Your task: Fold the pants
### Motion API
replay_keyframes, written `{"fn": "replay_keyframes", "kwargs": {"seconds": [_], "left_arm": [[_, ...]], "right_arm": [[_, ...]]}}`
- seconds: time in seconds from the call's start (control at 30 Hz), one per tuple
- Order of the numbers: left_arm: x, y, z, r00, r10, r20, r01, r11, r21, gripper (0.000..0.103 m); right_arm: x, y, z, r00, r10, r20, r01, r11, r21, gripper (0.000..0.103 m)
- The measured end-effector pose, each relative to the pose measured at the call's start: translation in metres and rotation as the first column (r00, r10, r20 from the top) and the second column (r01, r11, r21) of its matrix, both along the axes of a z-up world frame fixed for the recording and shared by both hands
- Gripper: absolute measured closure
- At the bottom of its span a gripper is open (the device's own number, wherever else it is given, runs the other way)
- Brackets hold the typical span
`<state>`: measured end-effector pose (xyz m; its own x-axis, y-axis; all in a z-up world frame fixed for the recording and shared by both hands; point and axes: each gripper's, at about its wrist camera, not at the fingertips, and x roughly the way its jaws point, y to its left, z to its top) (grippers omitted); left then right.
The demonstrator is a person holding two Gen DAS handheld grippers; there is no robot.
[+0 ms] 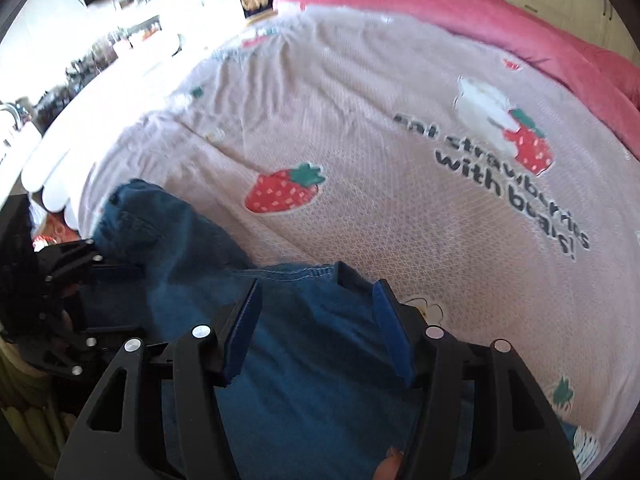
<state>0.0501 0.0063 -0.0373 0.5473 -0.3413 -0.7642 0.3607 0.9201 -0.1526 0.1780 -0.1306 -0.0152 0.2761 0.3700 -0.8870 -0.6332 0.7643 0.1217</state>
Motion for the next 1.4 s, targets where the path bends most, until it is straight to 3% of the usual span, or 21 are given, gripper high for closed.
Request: {"fn": "replay_keyframes", "kwargs": {"seconds": [0.03,0.07,0.1,0.23,0.33,0.4,0.47,0.53,0.67,0.73,0.83,0.93,1.0,1.07,1.27,1.37,1.4], "left_arm": [[0.0,-0.001,0.0,1.0,-0.003,0.003,0.003,1.0,0.004,0.053],[0.0,-0.001,0.0,1.0,-0.004,0.004,0.004,1.0,0.005,0.053],[0.0,-0.001,-0.001,1.0,-0.004,0.004,0.004,1.0,0.002,0.053],[0.0,0.008,-0.002,1.0,-0.001,0.005,0.001,1.0,-0.022,0.054],[0.002,0.008,-0.003,1.0,0.005,0.009,-0.005,1.0,-0.021,0.054],[0.001,0.005,-0.004,1.0,0.002,0.016,-0.002,1.0,-0.006,0.053],[0.003,0.003,-0.004,1.0,0.0,0.018,0.0,1.0,0.002,0.053],[0.004,0.003,-0.004,1.0,0.0,0.019,0.0,1.0,0.002,0.053],[0.002,0.003,0.005,1.0,-0.009,0.025,0.01,1.0,-0.016,0.049],[0.001,0.002,0.016,0.999,-0.021,0.04,0.023,0.998,-0.054,0.043],[0.013,-0.008,0.039,0.996,-0.041,0.076,0.048,0.995,-0.089,0.036],[0.042,-0.025,0.052,0.995,-0.042,0.086,0.049,0.996,-0.072,0.034],[0.069,-0.037,0.053,0.997,-0.057,0.044,0.062,0.992,-0.114,0.034],[0.096,-0.046,0.048,0.998,-0.062,-0.015,0.059,0.986,-0.159,0.034],[0.143,-0.07,0.017,0.989,-0.051,-0.141,0.033,0.991,-0.126,0.034],[0.15,-0.074,0.003,0.981,-0.051,-0.187,0.025,0.99,-0.14,0.042],[0.151,-0.076,0.0,0.98,-0.056,-0.192,0.029,0.99,-0.14,0.048]], "right_arm": [[0.006,0.002,-0.008,1.0,-0.004,-0.028,0.003,1.0,-0.012,0.055],[0.01,0.001,-0.015,0.998,-0.018,-0.056,0.018,1.0,-0.007,0.071],[0.013,-0.002,-0.017,0.996,-0.038,-0.085,0.04,0.999,0.023,0.096],[0.024,-0.016,-0.006,0.991,-0.122,-0.06,0.129,0.984,0.126,0.099],[0.034,-0.013,-0.016,0.988,-0.139,-0.072,0.148,0.981,0.126,0.099],[0.038,-0.009,-0.03,0.986,-0.143,-0.083,0.152,0.982,0.11,0.098],[0.038,-0.015,-0.032,0.983,-0.155,-0.097,0.169,0.974,0.154,0.097],[0.035,-0.035,-0.02,0.974,-0.211,-0.085,0.225,0.949,0.221,0.077],[0.014,-0.092,0.018,0.953,-0.303,-0.028,0.294,0.895,0.335,0.069],[-0.002,-0.129,0.035,0.931,-0.366,0.001,0.338,0.861,0.379,0.056],[-0.027,-0.19,0.052,0.876,-0.481,0.034,0.427,0.808,0.406,0.051],[-0.043,-0.24,0.053,0.814,-0.58,0.029,0.52,0.751,0.406,0.043],[-0.05,-0.268,0.045,0.773,-0.635,-0.005,0.585,0.709,0.393,0.042],[-0.051,-0.284,0.032,0.756,-0.652,-0.047,0.621,0.694,0.365,0.042],[-0.046,-0.289,0.002,0.765,-0.624,-0.158,0.633,0.687,0.356,0.042],[-0.041,-0.288,-0.007,0.765,-0.615,-0.192,0.637,0.675,0.373,0.042],[-0.04,-0.288,-0.008,0.764,-0.616,-0.193,0.638,0.674,0.373,0.046]]}}
